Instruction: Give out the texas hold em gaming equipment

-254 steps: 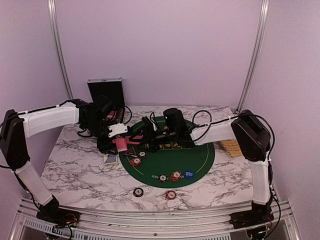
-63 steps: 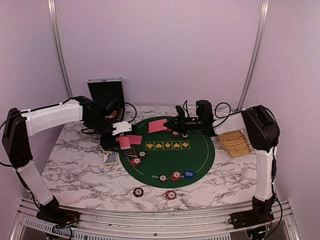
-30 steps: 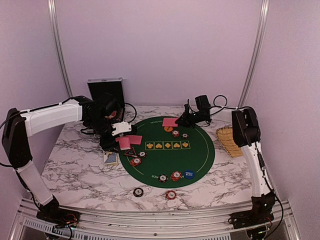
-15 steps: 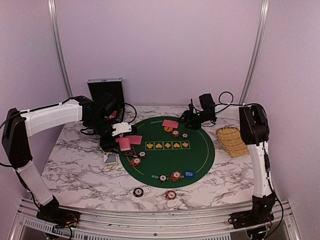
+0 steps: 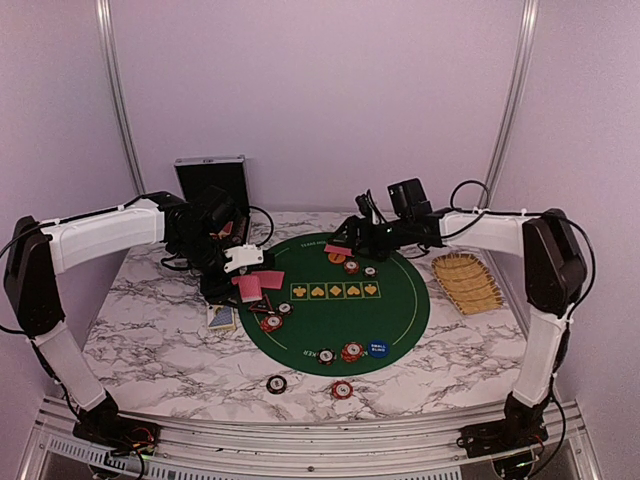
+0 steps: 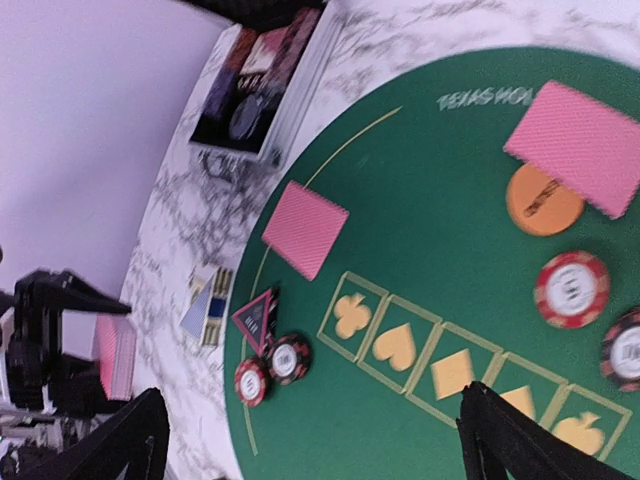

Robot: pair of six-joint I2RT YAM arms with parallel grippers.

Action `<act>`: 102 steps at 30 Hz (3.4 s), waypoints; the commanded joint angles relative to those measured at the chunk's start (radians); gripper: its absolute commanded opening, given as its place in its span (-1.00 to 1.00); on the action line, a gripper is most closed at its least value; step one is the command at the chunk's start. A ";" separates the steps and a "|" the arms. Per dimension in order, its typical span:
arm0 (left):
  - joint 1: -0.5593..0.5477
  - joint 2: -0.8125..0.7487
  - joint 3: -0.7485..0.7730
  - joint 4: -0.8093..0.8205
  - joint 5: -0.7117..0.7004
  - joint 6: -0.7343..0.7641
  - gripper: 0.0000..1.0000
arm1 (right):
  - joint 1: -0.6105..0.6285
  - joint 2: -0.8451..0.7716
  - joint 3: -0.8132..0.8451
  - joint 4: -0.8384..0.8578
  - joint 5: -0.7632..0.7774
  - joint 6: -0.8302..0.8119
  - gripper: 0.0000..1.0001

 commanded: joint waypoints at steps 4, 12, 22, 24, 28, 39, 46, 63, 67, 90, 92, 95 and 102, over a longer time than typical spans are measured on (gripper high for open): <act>-0.005 -0.030 0.005 -0.020 0.028 -0.009 -1.00 | 0.131 -0.023 -0.181 0.369 -0.182 0.253 0.98; -0.005 -0.036 0.006 -0.020 0.044 -0.015 -1.00 | 0.220 0.057 -0.195 0.595 -0.260 0.432 0.88; -0.006 -0.048 0.012 -0.020 0.052 -0.018 -1.00 | 0.276 0.164 -0.117 0.679 -0.290 0.504 0.73; -0.007 -0.050 0.012 -0.020 0.056 -0.018 -1.00 | 0.282 0.175 -0.113 0.706 -0.294 0.523 0.72; -0.009 -0.049 0.011 -0.020 0.054 -0.018 -1.00 | 0.292 0.196 -0.088 0.716 -0.295 0.536 0.71; -0.027 -0.040 0.036 -0.022 0.057 -0.023 -1.00 | 0.320 0.269 0.002 0.721 -0.305 0.561 0.69; -0.041 -0.035 0.039 -0.022 0.055 -0.024 -1.00 | 0.339 0.306 0.044 0.724 -0.314 0.571 0.69; -0.054 -0.031 0.044 -0.023 0.057 -0.022 -1.00 | 0.372 0.386 0.138 0.712 -0.347 0.597 0.67; -0.055 -0.032 0.045 -0.024 0.056 -0.021 -1.00 | 0.374 0.394 0.159 0.660 -0.348 0.572 0.64; -0.054 -0.029 0.039 -0.026 0.047 -0.015 -1.00 | 0.297 0.259 -0.011 0.575 -0.285 0.485 0.30; -0.055 -0.027 0.038 -0.026 0.045 -0.015 -1.00 | 0.297 0.250 -0.015 0.577 -0.287 0.485 0.22; -0.055 -0.022 0.035 -0.026 0.039 -0.013 -1.00 | 0.295 0.233 -0.018 0.564 -0.281 0.475 0.14; -0.055 -0.019 0.030 -0.025 0.040 -0.013 -1.00 | 0.294 0.208 -0.034 0.553 -0.278 0.463 0.15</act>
